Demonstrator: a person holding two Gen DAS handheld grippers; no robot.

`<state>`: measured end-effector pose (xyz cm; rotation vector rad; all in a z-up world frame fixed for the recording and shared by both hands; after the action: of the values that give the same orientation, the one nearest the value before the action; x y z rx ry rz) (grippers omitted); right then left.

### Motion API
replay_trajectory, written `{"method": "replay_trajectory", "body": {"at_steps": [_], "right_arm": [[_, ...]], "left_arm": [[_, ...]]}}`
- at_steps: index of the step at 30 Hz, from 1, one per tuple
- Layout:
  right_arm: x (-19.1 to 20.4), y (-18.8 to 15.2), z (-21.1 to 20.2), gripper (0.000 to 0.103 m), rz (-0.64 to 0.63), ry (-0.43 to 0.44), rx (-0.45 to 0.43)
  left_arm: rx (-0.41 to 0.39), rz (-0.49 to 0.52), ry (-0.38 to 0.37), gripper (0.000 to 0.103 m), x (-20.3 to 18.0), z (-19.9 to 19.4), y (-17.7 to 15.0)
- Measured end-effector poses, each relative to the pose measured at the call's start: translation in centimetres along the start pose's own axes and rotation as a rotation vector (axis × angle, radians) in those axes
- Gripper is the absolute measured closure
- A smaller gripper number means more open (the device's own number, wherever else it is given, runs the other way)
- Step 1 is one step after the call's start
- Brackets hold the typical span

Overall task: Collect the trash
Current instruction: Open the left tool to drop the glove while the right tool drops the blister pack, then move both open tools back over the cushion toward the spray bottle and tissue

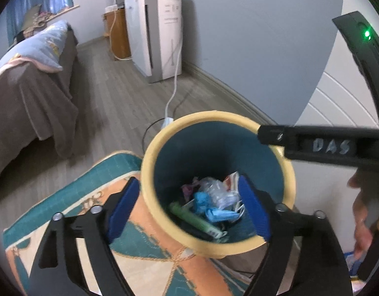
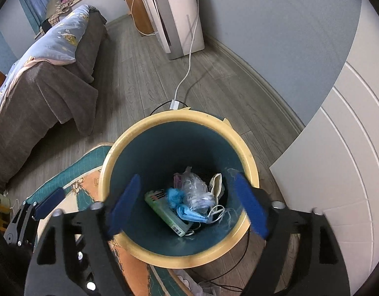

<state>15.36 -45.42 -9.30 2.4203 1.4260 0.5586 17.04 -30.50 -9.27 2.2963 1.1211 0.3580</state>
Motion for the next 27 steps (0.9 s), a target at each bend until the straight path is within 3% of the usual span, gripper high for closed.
{"method": "replay_trajectory", "body": {"at_steps": [4, 14, 27], "right_arm": [[0.5, 0.0, -0.7, 0.006, -0.007, 0.007, -0.003], [3.5, -0.6, -4.0, 0.006, -0.072, 0.013, -0.050], [10.8, -6.5, -8.5, 0.006, -0.276, 0.083, -0.064]], "left_arm": [[0.005, 0.000, 0.039, 0.015, 0.8, -1.2, -1.1], [-0.016, -0.074, 0.120, 0.012, 4.4, -7.5, -3.7], [-0.035, -0.180, 0.240, 0.011, 10.4, -17.3, -10.9]]}}
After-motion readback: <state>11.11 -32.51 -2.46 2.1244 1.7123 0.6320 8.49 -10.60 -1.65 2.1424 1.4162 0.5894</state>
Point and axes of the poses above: each gripper's, at about its wrist camera, not at the fingertips, and z roughly the way its jaws point, x to its left, y to its top, the point moved 2 cm from there along z, roughly the way its jaws point, and after that the axes turned 3 degrees about x, right-handed, at the moved point
